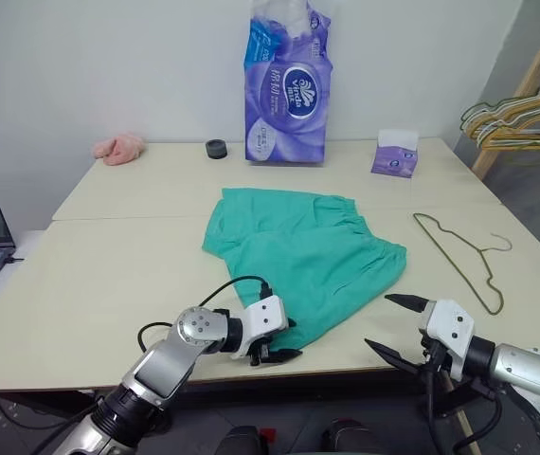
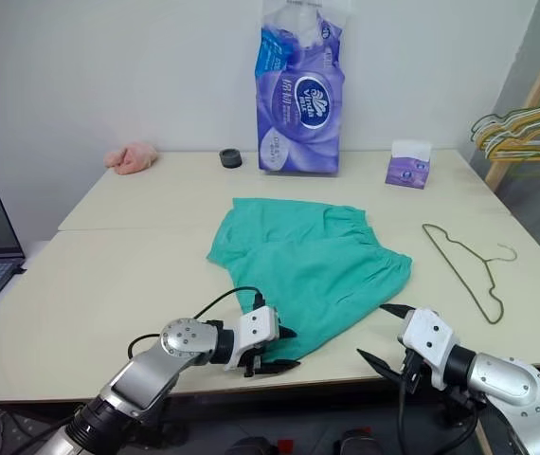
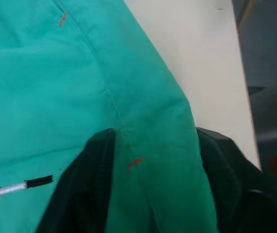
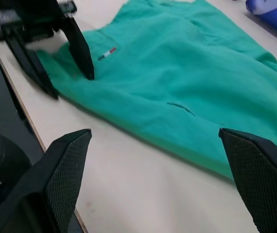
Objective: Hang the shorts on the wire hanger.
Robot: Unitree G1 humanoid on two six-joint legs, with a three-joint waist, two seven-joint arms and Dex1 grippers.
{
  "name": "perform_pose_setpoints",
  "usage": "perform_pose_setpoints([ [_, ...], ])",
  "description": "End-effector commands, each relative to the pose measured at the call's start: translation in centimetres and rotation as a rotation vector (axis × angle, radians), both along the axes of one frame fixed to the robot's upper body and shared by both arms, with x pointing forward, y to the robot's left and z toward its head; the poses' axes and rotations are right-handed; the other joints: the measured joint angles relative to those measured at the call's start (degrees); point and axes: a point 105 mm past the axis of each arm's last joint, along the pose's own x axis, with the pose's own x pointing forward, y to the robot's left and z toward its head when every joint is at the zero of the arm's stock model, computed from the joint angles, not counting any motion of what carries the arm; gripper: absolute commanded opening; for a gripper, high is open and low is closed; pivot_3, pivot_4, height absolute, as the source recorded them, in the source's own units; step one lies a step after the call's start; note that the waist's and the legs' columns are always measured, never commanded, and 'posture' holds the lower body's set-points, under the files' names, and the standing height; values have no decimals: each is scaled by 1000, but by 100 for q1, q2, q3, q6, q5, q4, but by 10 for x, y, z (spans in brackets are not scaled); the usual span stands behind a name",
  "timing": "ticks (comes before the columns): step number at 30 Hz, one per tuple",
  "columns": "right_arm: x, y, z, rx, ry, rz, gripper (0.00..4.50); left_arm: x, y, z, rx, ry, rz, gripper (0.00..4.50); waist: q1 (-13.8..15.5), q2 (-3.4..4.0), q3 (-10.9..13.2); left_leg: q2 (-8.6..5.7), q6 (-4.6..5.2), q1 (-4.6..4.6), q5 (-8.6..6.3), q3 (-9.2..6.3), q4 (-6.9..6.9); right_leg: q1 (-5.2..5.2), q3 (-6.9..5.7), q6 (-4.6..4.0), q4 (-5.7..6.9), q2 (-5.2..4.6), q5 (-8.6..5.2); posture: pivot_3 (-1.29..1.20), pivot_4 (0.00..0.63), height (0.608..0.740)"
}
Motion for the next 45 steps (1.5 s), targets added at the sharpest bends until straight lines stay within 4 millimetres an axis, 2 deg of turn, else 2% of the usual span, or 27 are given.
perform_pose_setpoints([
  [1,15,-14,11,-90,-109,0,4500,19,22,9,19,-52,88,1553,-15,0,1,0,0,1,0,0,0,0,0,0,0,0,0,-77,40,740],
  [6,34,-21,4,-186,-133,25,4500,31,42,20,-1,-58,153,35,-27,-3,6,0,0,8,0,2,-14,-1,1,-3,1,2,-1,-68,34,740],
  [9,62,-27,2,-302,-228,18,4500,38,47,36,-67,-46,176,11,-31,-10,16,0,0,17,0,12,-24,1,8,-3,1,2,-1,-56,31,740],
  [15,100,-26,-5,-526,-331,132,4500,36,44,57,-139,-35,131,11,-29,-20,26,-3,0,31,0,29,-46,1,23,-9,-1,0,3,-41,32,740],
  [19,116,-21,-17,-650,-378,226,4500,35,47,62,-156,-27,131,11,-31,-19,27,-3,-1,36,1,32,-52,-1,28,-32,1,-3,16,-27,30,740],
  [24,141,-22,-22,-750,-451,229,4500,37,56,64,-152,-31,148,11,-33,-21,28,-3,-1,42,1,33,-54,1,30,-35,4,-2,17,-14,30,740],
  [27,152,-21,-25,-771,-470,222,3863,36,62,63,-133,-29,147,0,-42,-26,30,-3,-2,46,2,38,-54,2,34,-36,7,-3,18,-10,31,740],
  [29,154,-21,-26,-776,-470,226,3229,35,64,62,-127,-27,147,0,-40,-26,31,-3,-2,46,2,37,-57,0,34,-38,7,-3,17,-10,33,740],
  [32,153,-20,-26,-768,-463,240,2143,35,69,60,-109,-27,145,0,-30,-27,31,-4,-2,44,2,35,-58,0,32,-38,6,-8,18,-10,33,740],
  [37,144,-14,-14,-748,-479,282,272,24,75,50,-51,9,95,0,-37,-25,37,-4,-2,44,2,34,-57,-1,32,-39,9,-9,18,-19,38,740],
  [38,141,-13,-11,-746,-477,290,33,20,76,49,-44,25,82,0,-39,-25,37,-4,-2,44,2,33,-58,0,31,-39,8,-9,17,-22,40,740],
  [40,132,-12,-4,-744,-465,316,33,5,77,43,-19,86,28,0,-43,-20,41,-4,-2,45,2,33,-59,-1,31,-39,9,-9,16,-26,42,740],
  [42,116,-8,5,-711,-455,338,33,-21,82,33,36,181,-54,0,-43,-17,49,-4,-1,43,1,33,-61,-2,31,-39,8,-11,16,-36,45,740],
  [45,88,-5,3,-690,-363,394,33,-47,87,24,90,278,-135,0,-35,-15,62,-3,-1,43,-1,31,-67,-3,27,-42,7,-14,12,-38,49,740],
])
